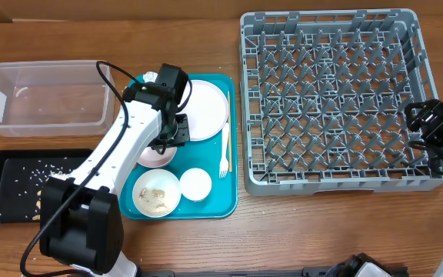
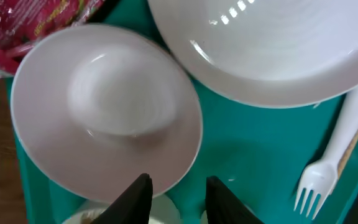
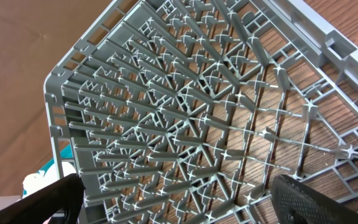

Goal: Sort waste into correct bins and load items into the dishwasher rack
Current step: 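Return the emptied pink bowl to the teal tray with the left gripper, then grasp the pink bowl of rice with the left gripper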

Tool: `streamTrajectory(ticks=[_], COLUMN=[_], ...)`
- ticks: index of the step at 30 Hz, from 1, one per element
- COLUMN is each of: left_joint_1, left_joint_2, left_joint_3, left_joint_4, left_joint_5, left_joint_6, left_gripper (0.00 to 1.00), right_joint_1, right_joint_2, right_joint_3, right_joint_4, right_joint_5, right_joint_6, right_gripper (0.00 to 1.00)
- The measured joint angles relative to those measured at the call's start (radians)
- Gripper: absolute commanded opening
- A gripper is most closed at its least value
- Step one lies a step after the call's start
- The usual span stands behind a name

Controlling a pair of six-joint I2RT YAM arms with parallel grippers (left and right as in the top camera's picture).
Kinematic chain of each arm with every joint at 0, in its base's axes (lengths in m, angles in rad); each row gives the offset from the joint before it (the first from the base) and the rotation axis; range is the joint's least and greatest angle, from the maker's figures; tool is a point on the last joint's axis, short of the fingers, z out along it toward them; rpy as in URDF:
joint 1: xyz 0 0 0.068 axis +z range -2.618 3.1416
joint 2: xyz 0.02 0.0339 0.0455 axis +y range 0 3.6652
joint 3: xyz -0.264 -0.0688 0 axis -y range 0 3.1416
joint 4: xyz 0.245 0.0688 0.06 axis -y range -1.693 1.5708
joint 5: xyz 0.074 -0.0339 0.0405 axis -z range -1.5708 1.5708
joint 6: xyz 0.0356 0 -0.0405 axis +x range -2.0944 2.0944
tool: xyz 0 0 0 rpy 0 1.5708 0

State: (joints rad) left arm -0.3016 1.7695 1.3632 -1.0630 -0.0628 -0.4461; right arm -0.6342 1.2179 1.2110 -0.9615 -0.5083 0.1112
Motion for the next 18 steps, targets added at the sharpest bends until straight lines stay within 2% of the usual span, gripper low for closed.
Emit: streamTrajectory(ticks=[4, 9, 13, 15, 16, 17, 18], left_joint_1=[0.000, 0.000, 0.000, 0.000, 0.000, 0.000, 0.000], left_joint_2=[0.010, 0.004, -0.052, -0.087, -0.110, -0.157, -0.187], left_joint_3=[0.082, 0.343, 0.357, 0.357, 0.357, 0.357, 0.356], left_joint_4=[-0.161, -0.454, -0.621, -0.623, -0.623, -0.624, -0.624], left_joint_5=[-0.002, -0.011, -0.084, -0.092, -0.092, -0.091, -0.087], left_joint_6=[0.000, -0.018, -0.081, -0.084, -0.085, -0.082, -0.079], left_gripper=[0.31, 0.34, 0.36, 0.49, 0.65, 0.93, 1.00], right_joint_1=[0.000, 0.000, 0.000, 0.000, 0.000, 0.000, 0.000], right_joint_2=[0.000, 0.000, 0.000, 0.000, 0.000, 0.000, 0.000], right_joint_3=[0.000, 0.000, 0.000, 0.000, 0.000, 0.000, 0.000], right_joint_4=[0.000, 0.001, 0.000, 0.000, 0.001, 0.000, 0.000], right_joint_5=[0.000, 0.000, 0.000, 0.000, 0.000, 0.000, 0.000], right_joint_6=[0.000, 0.000, 0.000, 0.000, 0.001, 0.000, 0.001], right_gripper=[1.00, 1.00, 1.00, 1.00, 1.00, 1.00, 1.00])
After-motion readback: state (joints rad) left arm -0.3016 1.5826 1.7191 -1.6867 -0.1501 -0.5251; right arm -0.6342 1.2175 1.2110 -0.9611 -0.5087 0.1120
